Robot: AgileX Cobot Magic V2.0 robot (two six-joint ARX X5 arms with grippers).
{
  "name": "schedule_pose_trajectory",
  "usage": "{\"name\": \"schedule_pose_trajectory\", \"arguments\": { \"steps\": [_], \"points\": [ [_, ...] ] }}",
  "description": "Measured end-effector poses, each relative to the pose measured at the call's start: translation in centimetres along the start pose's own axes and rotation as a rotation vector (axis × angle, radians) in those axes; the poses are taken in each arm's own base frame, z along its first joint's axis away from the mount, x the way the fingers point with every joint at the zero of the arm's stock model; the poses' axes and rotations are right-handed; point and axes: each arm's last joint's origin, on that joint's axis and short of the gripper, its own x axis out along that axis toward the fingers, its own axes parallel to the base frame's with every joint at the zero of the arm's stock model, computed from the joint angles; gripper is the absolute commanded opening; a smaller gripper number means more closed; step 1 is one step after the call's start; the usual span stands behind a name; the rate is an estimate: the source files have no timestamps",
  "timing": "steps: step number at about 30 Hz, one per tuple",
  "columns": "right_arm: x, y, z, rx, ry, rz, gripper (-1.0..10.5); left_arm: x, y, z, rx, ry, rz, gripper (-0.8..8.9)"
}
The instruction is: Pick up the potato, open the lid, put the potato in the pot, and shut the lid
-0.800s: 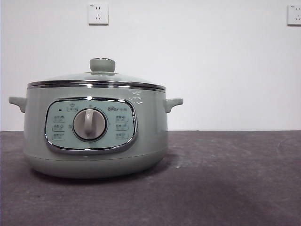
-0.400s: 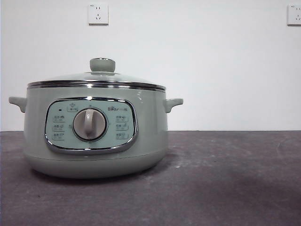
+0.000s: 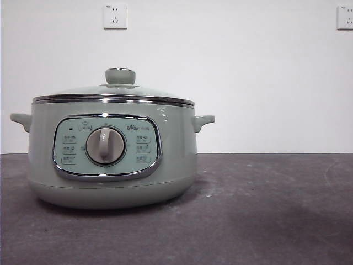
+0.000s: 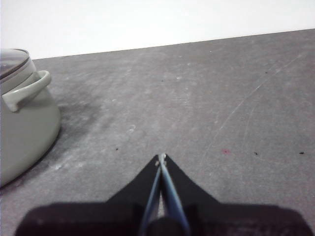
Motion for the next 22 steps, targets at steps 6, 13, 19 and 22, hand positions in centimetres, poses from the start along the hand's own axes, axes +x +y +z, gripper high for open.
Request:
{"name": "schedule_pose_trajectory", "arguments": {
  "steps": [6, 13, 19, 22],
  "points": [
    [0.0, -0.01, -0.01, 0.008, 0.001, -0.003, 0.0, 0.0, 0.0, 0.0, 0.0, 0.0, 0.0, -0.03],
    [0.01, -0.01, -0.02, 0.011, 0.002, -0.003, 0.0, 0.0, 0.0, 0.0, 0.0, 0.0, 0.0, -0.04],
    [0.01, -0.01, 0.0, 0.011, 0.001, -0.004, 0.0, 0.0, 0.0, 0.0, 0.0, 0.0, 0.0, -0.03],
    [0.01, -0.01, -0.02, 0.01, 0.002, -0.004, 0.0, 0.0, 0.0, 0.0, 0.0, 0.0, 0.0, -0.04]
  ]
}}
